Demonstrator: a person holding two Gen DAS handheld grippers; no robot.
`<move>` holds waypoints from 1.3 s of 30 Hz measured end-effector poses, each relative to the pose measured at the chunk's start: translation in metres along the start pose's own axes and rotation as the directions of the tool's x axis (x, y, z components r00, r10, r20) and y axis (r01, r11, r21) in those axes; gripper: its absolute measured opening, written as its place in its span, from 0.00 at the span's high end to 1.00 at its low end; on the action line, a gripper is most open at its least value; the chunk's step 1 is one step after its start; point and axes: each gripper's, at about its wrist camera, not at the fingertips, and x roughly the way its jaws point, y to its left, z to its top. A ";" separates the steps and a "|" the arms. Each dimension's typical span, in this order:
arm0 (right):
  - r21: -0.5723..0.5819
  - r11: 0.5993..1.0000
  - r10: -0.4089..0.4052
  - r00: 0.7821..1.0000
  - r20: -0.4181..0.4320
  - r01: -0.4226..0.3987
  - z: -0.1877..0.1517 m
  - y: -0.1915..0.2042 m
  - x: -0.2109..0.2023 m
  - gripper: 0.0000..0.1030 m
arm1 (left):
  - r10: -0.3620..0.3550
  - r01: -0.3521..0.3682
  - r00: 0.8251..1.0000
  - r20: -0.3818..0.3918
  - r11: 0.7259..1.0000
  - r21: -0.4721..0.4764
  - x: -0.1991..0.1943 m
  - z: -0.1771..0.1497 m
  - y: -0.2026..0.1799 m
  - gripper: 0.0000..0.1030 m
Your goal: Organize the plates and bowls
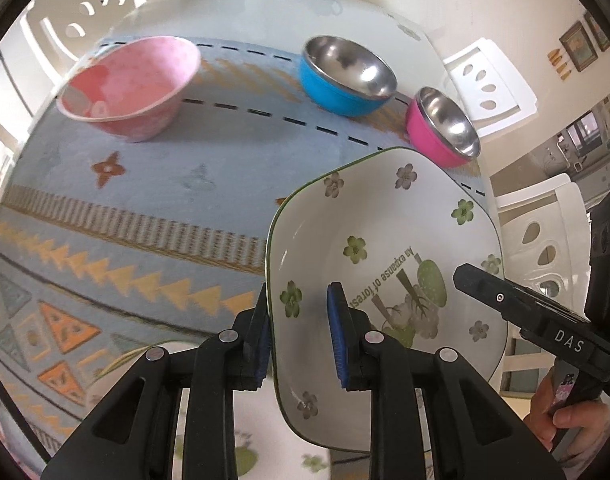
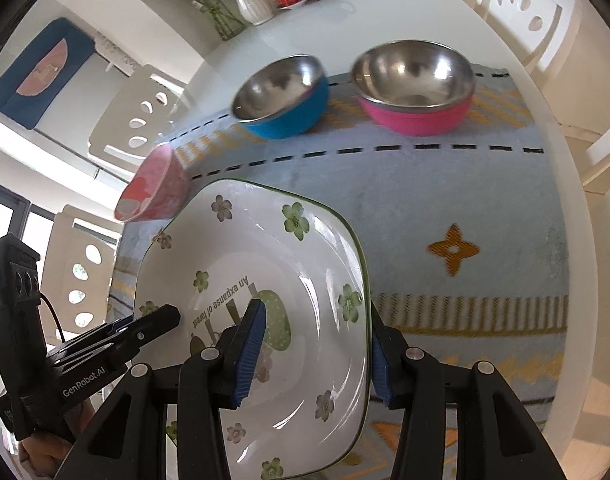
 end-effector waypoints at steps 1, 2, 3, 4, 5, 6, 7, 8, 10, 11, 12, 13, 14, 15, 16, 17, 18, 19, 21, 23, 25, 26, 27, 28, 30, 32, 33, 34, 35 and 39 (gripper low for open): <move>-0.001 1.000 0.002 1.000 0.003 -0.002 -0.003 0.008 0.000 0.55 | 0.000 0.000 1.000 0.003 1.000 -0.002 -0.004 -0.001 0.005 0.79; -0.002 1.000 0.004 1.000 0.005 -0.004 -0.004 0.012 -0.001 0.55 | 0.000 0.000 1.000 0.007 1.000 -0.004 -0.007 -0.003 0.010 0.79; -0.005 1.000 0.006 1.000 0.007 -0.006 -0.007 0.019 -0.001 0.55 | 0.001 -0.001 1.000 0.010 1.000 -0.006 -0.012 -0.004 0.016 0.79; -0.009 1.000 0.009 1.000 0.009 -0.009 -0.009 0.027 -0.001 0.55 | 0.002 -0.002 1.000 0.013 1.000 -0.008 -0.015 -0.006 0.021 0.79; -0.014 1.000 0.013 1.000 0.011 -0.013 -0.013 0.035 0.000 0.55 | 0.004 -0.003 1.000 0.016 1.000 -0.011 -0.019 -0.008 0.027 0.79; -0.018 1.000 0.017 1.000 0.011 -0.017 -0.015 0.042 0.002 0.55 | 0.005 -0.004 1.000 0.017 1.000 -0.014 -0.021 -0.009 0.032 0.79; -0.019 1.000 0.020 1.000 0.010 -0.020 -0.018 0.047 0.002 0.55 | 0.007 -0.007 1.000 0.017 1.000 -0.020 -0.025 -0.011 0.040 0.79; -0.021 0.999 0.024 1.000 0.009 -0.024 -0.021 0.054 0.004 0.55 | 0.009 -0.008 1.000 0.016 1.000 -0.023 -0.027 -0.013 0.044 0.79; -0.026 0.999 0.025 1.000 0.007 -0.025 -0.028 0.065 0.006 0.55 | 0.012 -0.012 1.000 0.013 1.000 -0.027 -0.032 -0.019 0.057 0.79; -0.028 0.999 0.026 1.000 0.004 -0.026 -0.031 0.070 0.007 0.55 | 0.015 -0.014 1.000 0.011 1.000 -0.028 -0.033 -0.021 0.061 0.78; -0.029 0.999 0.028 1.000 0.002 -0.028 -0.034 0.075 0.009 0.55 | 0.017 -0.017 1.000 0.008 0.999 -0.027 -0.035 -0.024 0.065 0.78; -0.030 0.999 0.030 1.000 -0.002 -0.030 -0.038 0.081 0.011 0.55 | 0.019 -0.018 1.000 0.004 1.000 -0.026 -0.037 -0.027 0.071 0.78; -0.029 0.999 0.031 1.000 -0.005 -0.031 -0.042 0.086 0.012 0.55 | 0.019 -0.019 1.000 0.002 1.000 -0.025 -0.038 -0.030 0.076 0.78; -0.029 0.999 0.032 0.999 -0.006 -0.032 -0.045 0.089 0.013 0.55 | 0.019 -0.019 1.000 -0.001 1.000 -0.025 -0.039 -0.033 0.080 0.78; -0.027 0.999 0.033 0.999 -0.010 -0.033 -0.048 0.093 0.015 0.55 | 0.019 -0.020 1.000 -0.005 1.000 -0.025 -0.040 -0.035 0.084 0.78; -0.026 0.999 0.033 0.999 -0.013 -0.034 -0.051 0.097 0.016 0.55 | 0.019 -0.020 1.000 -0.010 1.000 -0.024 -0.041 -0.039 0.088 0.78; -0.027 0.999 0.033 0.999 -0.016 -0.034 -0.055 0.101 0.017 0.55 | 0.020 -0.021 1.000 -0.015 1.000 -0.023 -0.041 -0.042 0.093 0.78; -0.027 0.999 0.032 0.999 -0.019 -0.033 -0.058 0.103 0.018 0.55 | 0.020 -0.021 1.000 -0.018 1.000 -0.022 -0.041 -0.044 0.095 0.78; -0.027 0.999 0.028 0.999 -0.027 -0.029 -0.065 0.109 0.020 0.55 | 0.020 -0.020 0.999 -0.031 1.000 -0.021 -0.040 -0.050 0.101 0.78; -0.026 0.999 0.021 0.999 -0.035 -0.022 -0.071 0.113 0.022 0.55 | 0.015 -0.016 0.999 -0.036 1.000 -0.016 -0.041 -0.056 0.107 0.78; -0.020 1.000 0.018 0.999 -0.043 -0.019 -0.079 0.117 0.025 0.55 | 0.012 -0.013 0.999 -0.037 1.000 -0.017 -0.042 -0.062 0.113 0.78; -0.018 1.000 0.018 0.999 -0.047 -0.019 -0.082 0.119 0.025 0.55 | 0.011 -0.012 0.999 -0.038 1.000 -0.017 -0.042 -0.063 0.115 0.78; -0.017 1.000 0.016 0.998 -0.052 -0.017 -0.085 0.121 0.026 0.55 | 0.009 -0.010 0.999 -0.040 1.000 -0.017 -0.042 -0.065 0.117 0.78; -0.018 1.000 0.013 0.998 -0.057 -0.014 -0.089 0.122 0.027 0.55 | 0.007 -0.008 0.999 -0.041 1.000 -0.016 -0.043 -0.067 0.120 0.78; -0.018 1.000 0.010 0.998 -0.068 -0.011 -0.094 0.125 0.029 0.55 | 0.006 -0.006 0.999 -0.042 1.000 -0.013 -0.043 -0.070 0.123 0.77; -0.023 1.000 0.005 0.997 -0.077 -0.007 -0.099 0.129 0.031 0.55 | 0.007 -0.008 0.999 -0.045 1.000 -0.011 -0.042 -0.072 0.126 0.77; -0.024 1.000 0.003 0.997 -0.082 -0.005 -0.101 0.130 0.032 0.54 | 0.005 -0.005 0.999 -0.047 1.000 -0.011 -0.042 -0.074 0.128 0.77; -0.023 1.000 0.001 0.996 -0.085 -0.003 -0.103 0.130 0.032 0.55 | 0.002 -0.002 0.999 -0.049 1.000 -0.012 -0.041 -0.074 0.129 0.77; -0.024 1.000 -0.001 0.996 -0.089 -0.001 -0.104 0.131 0.033 0.55 | -0.001 0.000 0.999 -0.052 1.000 -0.014 -0.040 -0.075 0.131 0.77; -0.031 0.999 -0.010 0.995 -0.101 0.007 -0.110 0.135 0.034 0.54 | -0.005 0.004 0.998 -0.066 1.000 -0.017 -0.032 -0.077 0.134 0.77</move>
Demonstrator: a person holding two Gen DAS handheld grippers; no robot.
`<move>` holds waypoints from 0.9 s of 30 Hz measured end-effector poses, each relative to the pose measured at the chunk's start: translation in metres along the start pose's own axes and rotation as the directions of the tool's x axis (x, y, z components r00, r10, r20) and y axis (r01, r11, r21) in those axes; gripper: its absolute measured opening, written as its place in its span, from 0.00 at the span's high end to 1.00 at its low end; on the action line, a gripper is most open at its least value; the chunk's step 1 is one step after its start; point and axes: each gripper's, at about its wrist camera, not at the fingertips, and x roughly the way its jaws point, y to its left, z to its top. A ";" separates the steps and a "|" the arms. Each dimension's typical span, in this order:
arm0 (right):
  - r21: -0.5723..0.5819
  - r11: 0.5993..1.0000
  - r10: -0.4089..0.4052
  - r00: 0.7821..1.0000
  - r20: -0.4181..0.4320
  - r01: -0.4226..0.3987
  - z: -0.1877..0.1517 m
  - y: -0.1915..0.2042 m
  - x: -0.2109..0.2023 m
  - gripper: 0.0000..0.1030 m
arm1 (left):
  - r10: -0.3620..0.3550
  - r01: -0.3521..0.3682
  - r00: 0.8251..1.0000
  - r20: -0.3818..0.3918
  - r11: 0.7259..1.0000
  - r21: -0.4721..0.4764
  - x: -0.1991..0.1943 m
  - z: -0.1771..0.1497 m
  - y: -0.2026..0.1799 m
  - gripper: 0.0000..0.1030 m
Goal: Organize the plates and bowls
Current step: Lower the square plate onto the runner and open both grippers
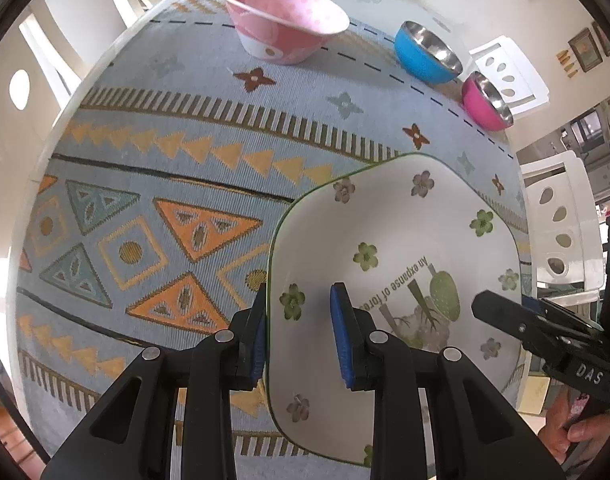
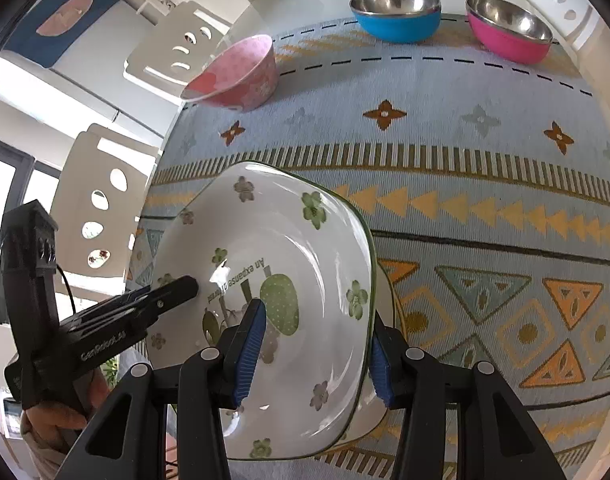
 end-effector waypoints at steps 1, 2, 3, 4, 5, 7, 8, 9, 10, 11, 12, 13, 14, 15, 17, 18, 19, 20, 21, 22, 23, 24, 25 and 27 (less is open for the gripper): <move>0.000 1.000 -0.003 1.000 -0.007 0.003 -0.002 0.000 0.001 0.54 | 0.003 -0.003 1.000 0.002 1.000 0.004 0.001 0.000 0.000 0.77; 0.002 1.000 -0.004 1.000 -0.013 0.004 -0.003 0.000 0.003 0.54 | 0.003 -0.003 1.000 0.003 1.000 0.007 0.001 0.000 0.000 0.77; 0.002 1.000 -0.006 1.000 -0.019 0.006 -0.005 0.000 0.004 0.54 | 0.000 0.000 1.000 0.002 1.000 0.008 0.002 0.001 0.001 0.77; 0.002 1.000 -0.009 1.000 -0.024 0.009 -0.007 0.000 0.005 0.54 | -0.003 0.003 1.000 0.000 1.000 0.008 0.003 0.001 0.001 0.77; 0.002 1.000 -0.012 0.999 -0.032 0.012 -0.009 0.000 0.006 0.54 | -0.007 0.007 1.000 -0.002 1.000 0.009 0.004 0.001 0.003 0.77; 0.003 1.000 -0.010 0.999 -0.048 0.010 -0.013 -0.001 0.008 0.54 | -0.011 0.011 1.000 -0.005 1.000 0.010 0.004 0.002 0.003 0.77; 0.004 1.000 -0.009 0.998 -0.055 0.009 -0.015 -0.002 0.009 0.54 | -0.013 0.014 1.000 -0.009 1.000 0.010 0.005 0.001 0.004 0.77; 0.006 1.000 -0.011 0.998 -0.063 0.011 -0.017 -0.003 0.011 0.54 | -0.015 0.016 1.000 -0.013 1.000 0.009 0.007 0.001 0.005 0.77; 0.008 1.000 -0.015 0.997 -0.074 0.016 -0.018 -0.004 0.013 0.54 | -0.016 0.017 1.000 -0.019 1.000 0.008 0.008 0.001 0.005 0.77; 0.010 1.000 -0.018 0.996 -0.083 0.019 -0.019 -0.005 0.016 0.54 | -0.016 0.016 1.000 -0.024 1.000 0.007 0.010 0.001 0.005 0.77; 0.016 1.000 -0.020 0.996 -0.089 0.021 -0.020 -0.007 0.018 0.54 | -0.016 0.016 1.000 -0.027 1.000 0.007 0.011 0.001 0.005 0.77; 0.020 1.000 -0.021 0.995 -0.094 0.023 -0.021 -0.008 0.020 0.54 | -0.014 0.014 0.999 -0.029 1.000 0.011 0.012 0.001 0.005 0.77; 0.021 0.999 -0.023 0.995 -0.099 0.025 -0.021 -0.009 0.021 0.54 | -0.011 0.011 1.000 -0.029 1.000 0.016 0.012 0.001 0.005 0.77; 0.020 0.999 -0.026 0.994 -0.106 0.028 -0.022 -0.010 0.022 0.54 | -0.008 0.009 1.000 -0.030 1.000 0.021 0.012 0.001 0.004 0.77; 0.019 0.999 -0.033 0.993 -0.113 0.035 -0.024 -0.010 0.023 0.54 | -0.004 0.005 0.999 -0.036 1.000 0.028 0.012 0.002 0.003 0.77; 0.019 0.999 -0.035 0.992 -0.118 0.037 -0.025 -0.011 0.023 0.54 | 0.000 0.001 0.999 -0.040 0.999 0.032 0.012 0.003 0.003 0.76; 0.021 0.999 -0.030 0.992 -0.122 0.033 -0.026 -0.012 0.023 0.54 | 0.009 -0.008 0.999 -0.046 0.999 0.039 0.013 0.003 0.002 0.76; 0.022 0.999 -0.028 0.992 -0.123 0.031 -0.026 -0.012 0.023 0.54 | 0.012 -0.010 0.999 -0.045 0.999 0.044 0.013 0.003 0.001 0.76; 0.017 0.999 -0.035 0.992 -0.120 0.037 -0.026 -0.012 0.022 0.54 | 0.016 -0.014 0.999 -0.044 0.999 0.050 0.013 0.003 0.001 0.76; 0.012 0.999 -0.042 0.992 -0.122 0.043 -0.026 -0.011 0.021 0.54 | 0.019 -0.017 0.999 -0.045 0.998 0.053 0.013 0.002 0.000 0.76; 0.004 0.999 -0.050 0.991 -0.124 0.051 -0.025 -0.010 0.021 0.54 | 0.026 -0.023 0.999 -0.046 0.998 0.060 0.013 0.002 -0.001 0.76; -0.001 0.998 -0.058 0.990 -0.125 0.058 -0.025 -0.010 0.020 0.54 | 0.032 -0.029 0.998 -0.047 0.998 0.064 0.013 0.002 -0.002 0.76; -0.001 0.998 -0.060 0.990 -0.126 0.060 -0.024 -0.010 0.020 0.54 | 0.034 -0.031 0.998 -0.048 0.997 0.064 0.013 0.002 -0.002 0.76; -0.002 0.998 -0.062 0.990 -0.128 0.062 -0.024 -0.009 0.019 0.54 | 0.038 -0.035 0.998 -0.054 0.997 0.068 0.013 0.002 -0.003 0.76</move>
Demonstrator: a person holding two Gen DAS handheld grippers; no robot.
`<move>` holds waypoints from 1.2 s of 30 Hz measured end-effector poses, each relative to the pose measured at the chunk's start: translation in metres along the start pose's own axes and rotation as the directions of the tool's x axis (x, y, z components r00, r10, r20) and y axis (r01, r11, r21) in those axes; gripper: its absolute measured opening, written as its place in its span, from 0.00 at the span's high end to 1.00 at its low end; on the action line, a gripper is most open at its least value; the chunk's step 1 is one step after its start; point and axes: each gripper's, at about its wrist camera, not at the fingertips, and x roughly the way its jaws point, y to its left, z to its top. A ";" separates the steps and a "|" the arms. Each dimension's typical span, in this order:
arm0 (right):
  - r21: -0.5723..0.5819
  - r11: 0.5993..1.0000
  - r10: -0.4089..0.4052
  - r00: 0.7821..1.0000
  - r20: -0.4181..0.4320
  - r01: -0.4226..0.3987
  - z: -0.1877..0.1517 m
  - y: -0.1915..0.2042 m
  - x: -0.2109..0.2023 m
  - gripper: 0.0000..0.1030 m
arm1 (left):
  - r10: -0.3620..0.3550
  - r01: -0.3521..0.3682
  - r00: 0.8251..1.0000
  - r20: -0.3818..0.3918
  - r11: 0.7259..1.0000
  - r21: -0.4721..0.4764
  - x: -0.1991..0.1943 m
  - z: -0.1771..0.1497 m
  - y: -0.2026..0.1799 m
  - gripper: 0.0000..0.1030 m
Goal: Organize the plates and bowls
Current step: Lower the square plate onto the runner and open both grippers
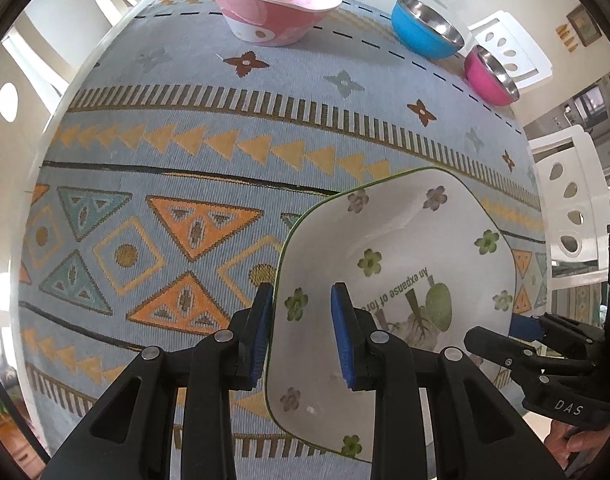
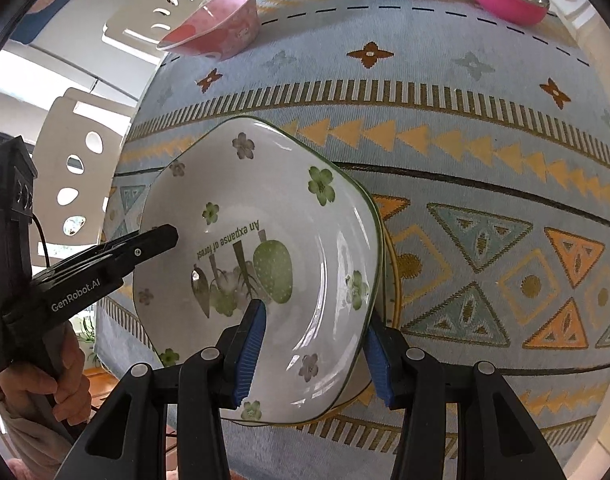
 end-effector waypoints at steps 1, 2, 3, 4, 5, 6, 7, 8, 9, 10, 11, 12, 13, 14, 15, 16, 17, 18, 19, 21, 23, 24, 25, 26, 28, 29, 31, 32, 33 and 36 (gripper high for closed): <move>0.000 1.000 -0.001 1.000 0.000 0.001 0.000 0.001 0.000 0.54 | 0.000 0.000 1.000 0.000 1.000 0.000 0.000 0.000 0.000 0.76; -0.001 1.000 -0.002 1.000 0.001 0.002 0.000 0.001 -0.001 0.54 | 0.002 -0.002 1.000 0.002 1.000 0.002 -0.001 0.000 0.000 0.76; -0.004 1.000 -0.004 1.000 0.000 0.004 -0.001 0.001 -0.001 0.54 | 0.006 -0.006 1.000 0.003 1.000 0.005 -0.001 -0.001 -0.001 0.76; -0.008 1.000 -0.007 1.000 -0.001 0.007 -0.001 0.001 -0.002 0.54 | 0.009 -0.009 1.000 0.003 1.000 0.008 -0.002 -0.001 -0.002 0.76; -0.013 1.000 -0.012 1.000 -0.002 0.012 -0.002 0.001 -0.002 0.54 | 0.011 -0.012 1.000 0.005 1.000 0.008 -0.003 -0.001 -0.002 0.76; -0.024 0.999 -0.023 1.000 -0.002 0.023 -0.003 0.002 -0.003 0.54 | 0.013 -0.013 1.000 0.006 1.000 0.008 -0.003 -0.001 -0.002 0.76; -0.032 0.999 -0.032 0.999 -0.004 0.032 -0.004 0.003 -0.004 0.54 | 0.016 -0.016 1.000 0.007 1.000 0.010 -0.004 -0.002 -0.002 0.76; -0.042 0.998 -0.042 0.999 -0.006 0.041 -0.005 0.005 -0.004 0.54 | 0.018 -0.018 1.000 0.008 1.000 0.010 -0.004 -0.002 -0.002 0.76; -0.049 0.998 -0.048 0.999 -0.006 0.047 -0.006 0.005 -0.005 0.54 | 0.019 -0.019 1.000 0.008 1.000 0.008 -0.005 -0.002 -0.002 0.76; -0.048 0.998 -0.046 0.999 -0.006 0.045 -0.006 0.004 -0.005 0.54 | 0.020 -0.020 1.000 0.008 1.000 0.006 -0.006 -0.002 -0.002 0.76; -0.047 0.998 -0.041 0.999 -0.007 0.041 -0.007 0.002 -0.006 0.54 | 0.021 -0.021 1.000 0.008 1.000 0.005 -0.006 -0.003 -0.002 0.76; -0.048 0.998 -0.039 0.999 -0.010 0.039 -0.007 0.001 -0.007 0.54 | 0.023 -0.023 1.000 0.008 1.000 0.004 -0.006 -0.003 -0.002 0.76; -0.050 0.998 -0.046 0.999 -0.009 0.045 -0.007 0.000 -0.007 0.54 | 0.025 -0.026 1.000 0.007 1.000 0.003 -0.006 -0.003 -0.003 0.76; -0.052 0.997 -0.060 0.998 -0.012 0.059 -0.007 -0.001 -0.007 0.54 | 0.022 -0.022 1.000 0.006 1.000 0.003 -0.007 -0.003 -0.003 0.75; -0.057 0.997 -0.054 0.998 -0.014 0.053 -0.006 -0.002 -0.007 0.54 | 0.022 -0.022 1.000 0.007 1.000 0.000 -0.007 -0.003 -0.003 0.75; -0.058 0.997 -0.043 0.999 -0.011 0.042 -0.005 -0.002 -0.009 0.54 | 0.024 -0.025 1.000 0.008 1.000 0.000 -0.007 -0.003 -0.003 0.75; -0.056 0.998 -0.040 0.999 -0.009 0.040 -0.005 -0.003 -0.009 0.54 | 0.027 -0.027 1.000 0.008 1.000 -0.001 -0.006 -0.003 -0.003 0.75; -0.062 0.997 -0.040 0.999 -0.007 0.039 -0.004 -0.003 -0.010 0.54 | 0.027 -0.027 1.000 0.007 1.000 -0.005 -0.006 -0.003 -0.003 0.74; -0.066 0.997 -0.037 0.999 -0.006 0.037 -0.004 -0.003 -0.011 0.54 | 0.027 -0.027 1.000 0.005 1.000 -0.014 -0.006 -0.002 -0.002 0.74; -0.071 0.997 -0.027 1.000 -0.001 0.027 -0.003 -0.003 -0.014 0.54 | 0.033 -0.033 0.999 0.001 0.999 -0.016 -0.005 -0.002 -0.003 0.72; -0.079 0.997 0.001 1.000 0.002 0.000 -0.001 -0.002 -0.017 0.54 | 0.049 -0.049 0.999 -0.001 0.999 -0.012 -0.005 -0.001 -0.005 0.72; -0.082 0.996 0.019 1.000 0.005 -0.019 0.000 -0.001 -0.018 0.54 | 0.056 -0.056 0.998 -0.003 0.998 -0.015 -0.005 0.000 -0.006 0.72; -0.086 0.996 0.027 1.000 0.006 -0.026 0.000 0.000 -0.019 0.54 | 0.062 -0.062 0.998 -0.004 0.998 -0.018 -0.005 0.000 -0.006 0.72; -0.096 0.995 0.027 1.000 0.004 -0.026 0.001 0.001 -0.019 0.54 | 0.066 -0.066 0.998 -0.004 0.998 -0.021 -0.005 0.001 -0.007 0.72; -0.109 0.994 0.028 1.000 0.002 -0.028 0.003 0.003 -0.019 0.54 | 0.075 -0.075 0.997 -0.003 0.997 -0.028 -0.005 0.002 -0.008 0.72; -0.112 0.993 0.033 0.999 0.000 -0.033 0.004 0.004 -0.018 0.54 | 0.078 -0.078 0.997 -0.002 0.997 -0.030 -0.005 0.003 -0.008 0.72; -0.119 0.992 0.038 0.999 -0.003 -0.038 0.006 0.003 -0.017 0.54 | 0.083 -0.083 0.997 0.003 0.996 -0.034 -0.007 0.005 -0.010 0.72; -0.121 0.992 0.039 0.999 -0.005 -0.039 0.007 0.002 -0.016 0.54 | 0.088 -0.088 0.996 0.007 0.995 -0.036 -0.008 0.006 -0.011 0.72; -0.123 0.992 0.040 0.999 -0.007 -0.040 0.008 0.000 -0.016 0.54 | 0.093 -0.093 0.996 0.010 0.995 -0.038 -0.009 0.007 -0.012 0.72; -0.130 0.991 0.040 0.999 -0.010 -0.041 0.013 -0.005 -0.016 0.54 | 0.105 -0.104 0.994 0.019 0.994 -0.043 -0.011 0.011 -0.016 0.71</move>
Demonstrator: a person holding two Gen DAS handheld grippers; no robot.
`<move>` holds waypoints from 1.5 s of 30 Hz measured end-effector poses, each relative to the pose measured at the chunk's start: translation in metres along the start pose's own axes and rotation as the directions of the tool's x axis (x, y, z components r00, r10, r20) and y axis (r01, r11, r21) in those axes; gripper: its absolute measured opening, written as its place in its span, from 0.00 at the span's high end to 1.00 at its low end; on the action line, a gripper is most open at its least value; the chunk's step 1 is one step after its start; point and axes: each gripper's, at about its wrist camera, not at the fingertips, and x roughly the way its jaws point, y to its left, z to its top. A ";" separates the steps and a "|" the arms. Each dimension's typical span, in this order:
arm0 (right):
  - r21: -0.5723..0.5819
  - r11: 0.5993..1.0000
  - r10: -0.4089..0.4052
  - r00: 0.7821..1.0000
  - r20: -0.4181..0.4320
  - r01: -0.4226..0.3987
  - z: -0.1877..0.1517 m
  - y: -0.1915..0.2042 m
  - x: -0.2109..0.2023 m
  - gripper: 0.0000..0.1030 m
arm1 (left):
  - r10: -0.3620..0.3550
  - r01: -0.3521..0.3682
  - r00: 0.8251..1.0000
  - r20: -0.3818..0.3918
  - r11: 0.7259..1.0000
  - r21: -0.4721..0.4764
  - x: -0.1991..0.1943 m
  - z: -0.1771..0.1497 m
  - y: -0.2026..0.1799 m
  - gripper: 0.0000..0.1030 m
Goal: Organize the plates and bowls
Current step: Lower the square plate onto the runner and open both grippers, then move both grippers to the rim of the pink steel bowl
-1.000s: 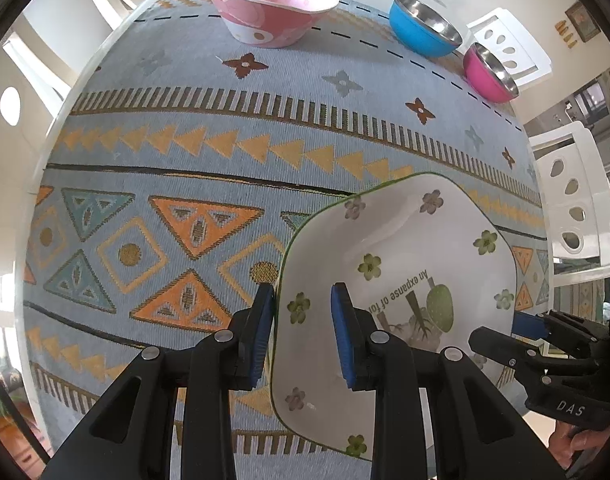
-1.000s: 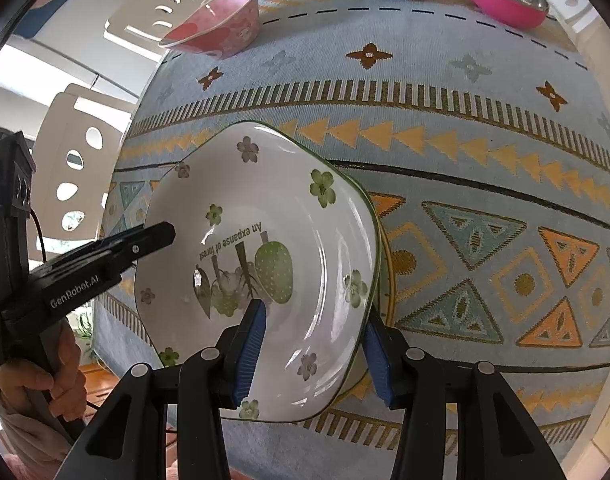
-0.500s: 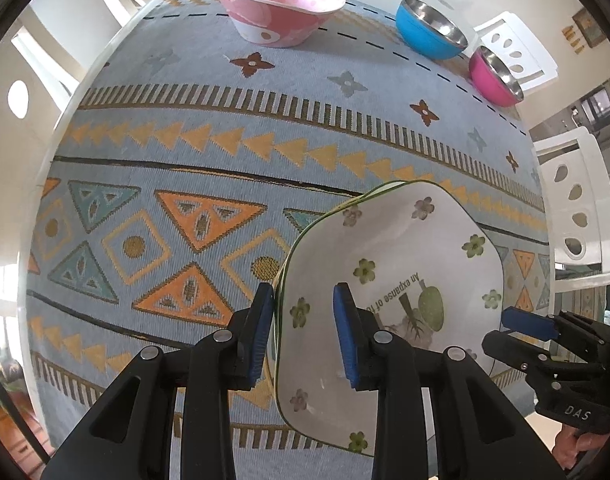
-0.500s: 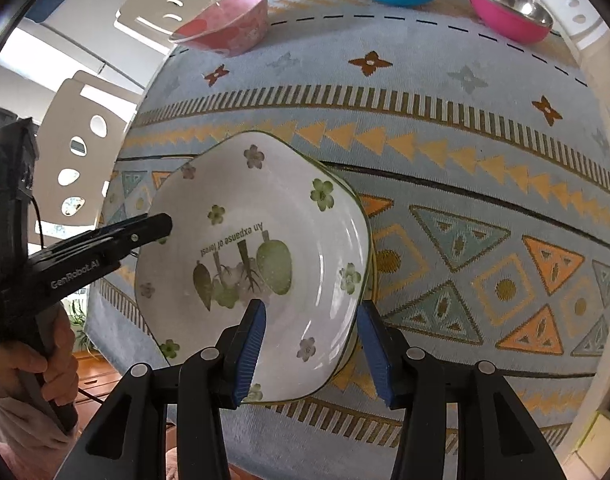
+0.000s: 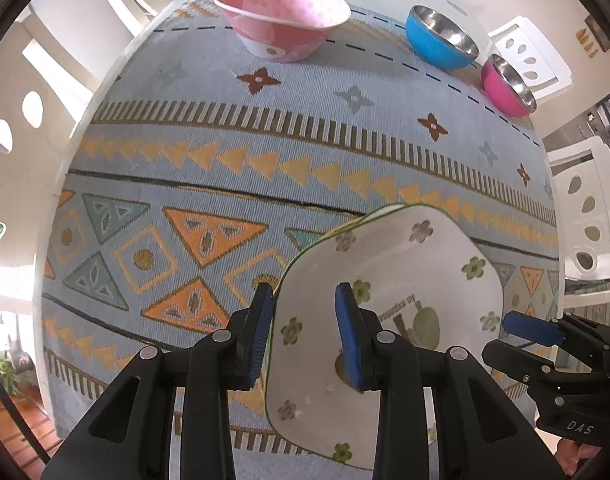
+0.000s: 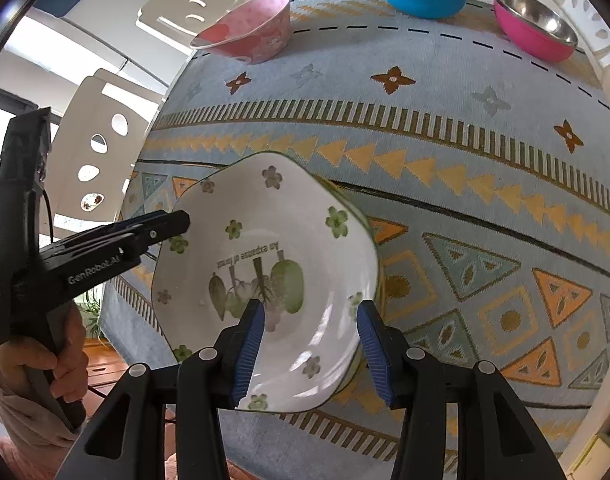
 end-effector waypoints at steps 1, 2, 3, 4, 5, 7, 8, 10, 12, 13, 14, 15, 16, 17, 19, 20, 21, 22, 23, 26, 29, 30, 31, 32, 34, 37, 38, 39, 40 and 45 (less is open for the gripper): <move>-0.002 1.000 0.000 1.000 0.001 0.000 0.001 -0.003 -0.001 0.54 | 0.004 -0.004 1.000 0.002 1.000 -0.003 0.000 0.002 -0.002 0.71; -0.004 1.000 0.001 1.000 0.000 -0.001 0.002 -0.005 -0.002 0.54 | 0.009 -0.009 1.000 0.004 1.000 -0.007 0.000 0.004 -0.003 0.71; -0.007 1.000 0.003 1.000 0.001 -0.003 0.004 -0.008 -0.004 0.54 | 0.011 -0.011 1.000 0.006 1.000 -0.013 -0.001 0.006 -0.005 0.71; -0.008 1.000 0.004 1.000 0.005 -0.004 0.006 -0.011 -0.006 0.54 | 0.004 -0.004 1.000 0.006 1.000 -0.019 -0.001 0.008 -0.006 0.71; -0.008 1.000 0.007 1.000 0.008 -0.007 0.007 -0.014 -0.007 0.54 | -0.002 0.002 1.000 0.007 1.000 -0.024 -0.001 0.010 -0.008 0.71; -0.011 1.000 0.011 1.000 0.013 -0.010 0.011 -0.019 -0.011 0.54 | 0.006 -0.005 1.000 0.010 1.000 -0.027 0.000 0.015 -0.013 0.71; -0.012 1.000 0.009 1.000 0.016 -0.009 0.013 -0.021 -0.012 0.54 | 0.011 -0.011 1.000 0.010 1.000 -0.027 0.000 0.017 -0.015 0.71; -0.015 1.000 0.011 1.000 0.023 -0.011 0.018 -0.028 -0.017 0.54 | 0.015 -0.014 1.000 0.012 0.999 -0.030 0.002 0.023 -0.019 0.71; -0.010 1.000 0.011 0.999 0.032 -0.010 0.023 -0.035 -0.020 0.54 | 0.019 -0.018 1.000 0.015 0.999 -0.036 0.004 0.029 -0.023 0.71; -0.005 1.000 0.011 0.999 0.037 -0.010 0.025 -0.040 -0.022 0.54 | 0.021 -0.020 1.000 0.016 0.999 -0.039 0.005 0.032 -0.026 0.71; -0.001 1.000 0.012 0.999 0.042 -0.012 0.028 -0.043 -0.024 0.54 | 0.016 -0.015 1.000 0.015 0.999 -0.046 0.006 0.036 -0.028 0.71; 0.004 1.000 0.014 0.999 0.048 -0.014 0.032 -0.048 -0.026 0.54 | 0.003 -0.002 1.000 0.015 0.999 -0.054 0.007 0.039 -0.029 0.71; 0.007 1.000 0.016 0.998 0.054 -0.016 0.035 -0.053 -0.028 0.54 | -0.008 0.009 1.000 0.016 0.998 -0.062 0.007 0.041 -0.031 0.71; 0.010 1.000 0.016 0.998 0.058 -0.017 0.037 -0.055 -0.029 0.54 | -0.009 0.011 1.000 0.019 0.998 -0.066 0.008 0.044 -0.034 0.71; 0.022 1.000 0.020 0.997 0.069 -0.022 0.044 -0.065 -0.032 0.54 | 0.000 0.001 1.000 0.020 0.998 -0.060 0.011 0.050 -0.042 0.71; 0.026 0.999 0.021 0.997 0.072 -0.023 0.047 -0.068 -0.032 0.54 | -0.005 0.006 1.000 0.019 0.998 -0.059 0.012 0.053 -0.046 0.71; 0.035 0.999 0.021 0.997 0.078 -0.024 0.052 -0.073 -0.034 0.54 | -0.014 0.015 1.000 0.020 0.998 -0.056 0.014 0.057 -0.051 0.71; 0.039 0.999 0.022 0.996 0.082 -0.026 0.055 -0.078 -0.035 0.54 | -0.017 0.019 1.000 0.021 0.998 -0.053 0.015 0.060 -0.054 0.71; 0.049 0.998 0.025 0.995 0.091 -0.030 0.061 -0.084 -0.037 0.54 | -0.019 0.020 1.000 0.024 0.999 -0.044 0.016 0.066 -0.061 0.71; 0.089 0.995 0.036 0.992 0.123 -0.048 0.078 -0.101 -0.043 0.54 | -0.038 0.039 0.999 0.026 0.999 -0.025 0.021 0.081 -0.078 0.71; 0.122 0.991 0.030 0.988 0.151 -0.049 0.095 -0.117 -0.049 0.54 | -0.067 0.067 0.997 0.026 0.998 -0.007 0.026 0.095 -0.096 0.71; 0.131 0.990 0.026 0.988 0.154 -0.046 0.100 -0.122 -0.051 0.54 | -0.071 0.071 0.997 0.026 0.997 0.001 0.027 0.099 -0.102 0.71; 0.139 0.989 0.019 0.987 0.157 -0.041 0.106 -0.127 -0.052 0.54 | -0.076 0.076 0.997 0.028 0.997 0.011 0.028 0.103 -0.109 0.71; 0.145 0.989 0.012 0.987 0.161 -0.036 0.109 -0.131 -0.055 0.54 | -0.084 0.083 0.996 0.032 0.996 0.024 0.028 0.109 -0.117 0.71; 0.157 0.987 0.000 0.984 0.177 -0.028 0.118 -0.140 -0.063 0.54 | -0.097 0.095 0.994 0.040 0.994 0.046 0.027 0.119 -0.131 0.71; 0.168 0.986 -0.015 0.979 0.206 -0.021 0.130 -0.151 -0.076 0.54 | -0.105 0.101 0.993 0.052 0.992 0.078 0.023 0.134 -0.147 0.71; 0.170 0.985 -0.020 0.976 0.216 -0.017 0.134 -0.155 -0.081 0.54 | -0.104 0.099 0.993 0.057 0.991 0.086 0.022 0.139 -0.152 0.71; 0.171 0.985 -0.021 0.974 0.225 -0.018 0.137 -0.159 -0.085 0.54 | -0.105 0.099 0.992 0.062 0.991 0.094 0.021 0.146 -0.158 0.71; 0.175 0.984 -0.022 0.972 0.236 -0.020 0.141 -0.163 -0.090 0.53 | -0.109 0.102 0.992 0.066 0.990 0.099 0.020 0.151 -0.162 0.71; 0.208 0.978 -0.022 0.963 0.269 -0.036 0.153 -0.185 -0.105 0.50 | -0.135 0.128 0.988 0.070 0.987 0.097 0.018 0.173 -0.183 0.70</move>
